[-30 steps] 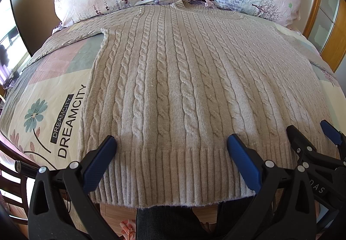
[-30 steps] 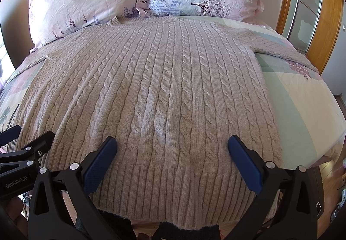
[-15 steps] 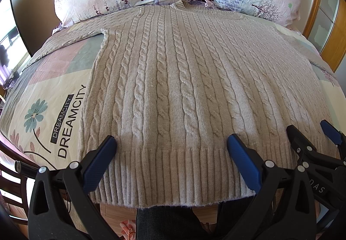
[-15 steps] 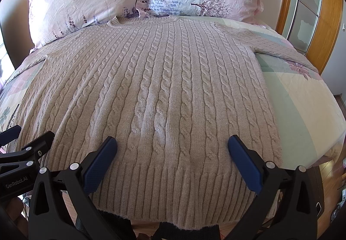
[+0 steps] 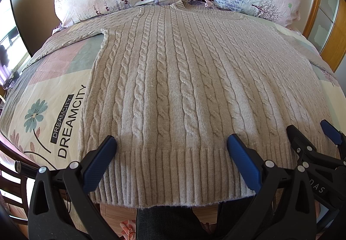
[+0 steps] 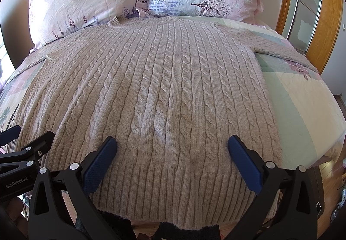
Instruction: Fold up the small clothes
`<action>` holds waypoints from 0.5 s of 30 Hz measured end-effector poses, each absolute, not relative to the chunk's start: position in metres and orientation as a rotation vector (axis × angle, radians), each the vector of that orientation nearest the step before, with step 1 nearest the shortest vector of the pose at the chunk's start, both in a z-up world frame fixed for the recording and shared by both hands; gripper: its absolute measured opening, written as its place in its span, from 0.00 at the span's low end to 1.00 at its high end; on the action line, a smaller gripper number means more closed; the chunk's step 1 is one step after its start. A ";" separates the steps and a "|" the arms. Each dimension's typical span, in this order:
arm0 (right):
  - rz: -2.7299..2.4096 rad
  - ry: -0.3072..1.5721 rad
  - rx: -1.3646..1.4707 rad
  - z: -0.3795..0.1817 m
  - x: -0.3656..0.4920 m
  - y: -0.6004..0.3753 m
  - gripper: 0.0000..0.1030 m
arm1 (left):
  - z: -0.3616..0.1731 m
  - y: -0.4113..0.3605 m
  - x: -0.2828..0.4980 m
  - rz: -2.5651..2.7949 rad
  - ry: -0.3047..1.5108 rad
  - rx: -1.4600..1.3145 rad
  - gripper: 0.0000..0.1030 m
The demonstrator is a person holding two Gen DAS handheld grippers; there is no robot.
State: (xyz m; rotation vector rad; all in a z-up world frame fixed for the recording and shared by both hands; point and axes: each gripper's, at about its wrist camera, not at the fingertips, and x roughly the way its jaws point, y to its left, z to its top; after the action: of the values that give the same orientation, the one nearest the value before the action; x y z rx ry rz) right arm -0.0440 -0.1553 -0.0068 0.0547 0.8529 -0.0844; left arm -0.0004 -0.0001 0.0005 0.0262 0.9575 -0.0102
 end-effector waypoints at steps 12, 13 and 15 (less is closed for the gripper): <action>-0.083 0.857 0.054 -0.007 -0.044 -0.155 0.99 | 0.000 0.000 0.000 -0.010 0.960 0.026 0.98; -0.081 0.858 0.053 -0.007 -0.044 -0.155 0.99 | 0.001 0.000 0.000 -0.010 0.963 0.026 0.98; -0.077 0.859 0.051 -0.008 -0.043 -0.156 0.99 | 0.001 0.000 0.000 -0.010 0.968 0.026 0.98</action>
State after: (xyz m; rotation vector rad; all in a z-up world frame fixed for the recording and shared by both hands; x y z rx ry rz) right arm -0.0432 -0.1564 -0.0083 0.0505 0.8593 -0.0773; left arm 0.0005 0.0001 0.0006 0.0264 0.9681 -0.0103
